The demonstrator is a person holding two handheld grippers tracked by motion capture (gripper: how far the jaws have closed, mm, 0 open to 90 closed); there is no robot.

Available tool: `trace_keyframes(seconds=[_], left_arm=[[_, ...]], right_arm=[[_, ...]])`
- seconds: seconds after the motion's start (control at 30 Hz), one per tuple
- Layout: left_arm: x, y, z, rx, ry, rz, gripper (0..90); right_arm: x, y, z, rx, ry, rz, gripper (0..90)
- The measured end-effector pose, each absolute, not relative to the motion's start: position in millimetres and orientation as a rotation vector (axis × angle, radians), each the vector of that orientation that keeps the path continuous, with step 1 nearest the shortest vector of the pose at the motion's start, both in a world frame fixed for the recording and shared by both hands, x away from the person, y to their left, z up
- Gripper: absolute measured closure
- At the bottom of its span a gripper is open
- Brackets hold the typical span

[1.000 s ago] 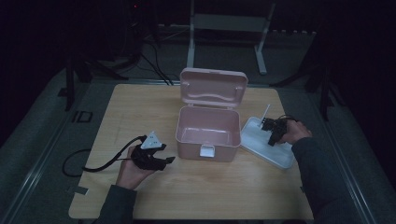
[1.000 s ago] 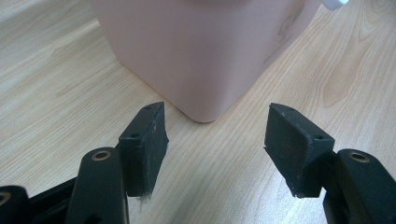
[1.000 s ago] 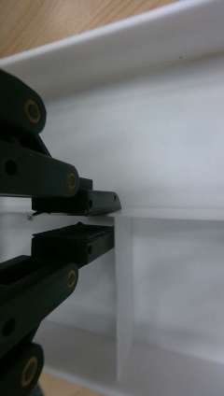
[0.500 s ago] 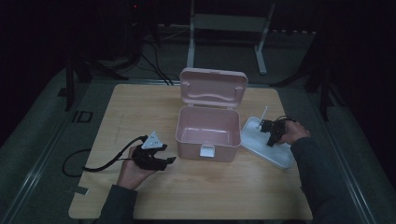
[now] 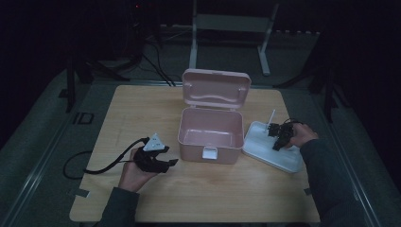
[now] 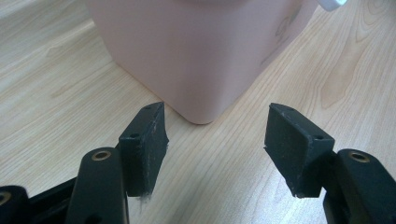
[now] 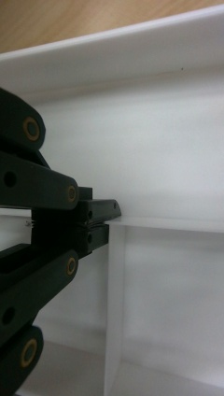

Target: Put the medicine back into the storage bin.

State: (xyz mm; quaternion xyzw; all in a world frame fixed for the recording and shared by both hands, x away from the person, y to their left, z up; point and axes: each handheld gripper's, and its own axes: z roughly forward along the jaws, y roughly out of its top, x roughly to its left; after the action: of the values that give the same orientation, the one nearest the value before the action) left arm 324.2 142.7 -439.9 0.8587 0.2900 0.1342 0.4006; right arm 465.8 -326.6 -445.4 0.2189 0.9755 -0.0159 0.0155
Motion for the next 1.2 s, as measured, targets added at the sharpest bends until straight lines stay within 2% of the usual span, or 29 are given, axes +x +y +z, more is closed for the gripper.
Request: trace_keyframes(seconds=[0.33,0.63,0.97,1.2], left_arm=[[324.3,141.9,-440.6,2.178,0.734,0.336,38.6],[324.0,142.3,-440.2,2.172,0.733,0.336,38.6],[323.6,143.3,-439.2,2.170,0.734,0.337,38.5],[323.1,143.7,-438.6,2.164,0.735,0.340,38.5]], right_arm=[[452.6,-344.3,-414.8,0.630,3.045,0.026,90.0],[440.1,-343.4,-365.0,0.525,3.047,0.045,90.0],[438.0,-318.0,-313.3,0.413,3.023,0.098,90.0],[437.4,-283.6,-301.6,0.283,3.038,0.164,90.0]])
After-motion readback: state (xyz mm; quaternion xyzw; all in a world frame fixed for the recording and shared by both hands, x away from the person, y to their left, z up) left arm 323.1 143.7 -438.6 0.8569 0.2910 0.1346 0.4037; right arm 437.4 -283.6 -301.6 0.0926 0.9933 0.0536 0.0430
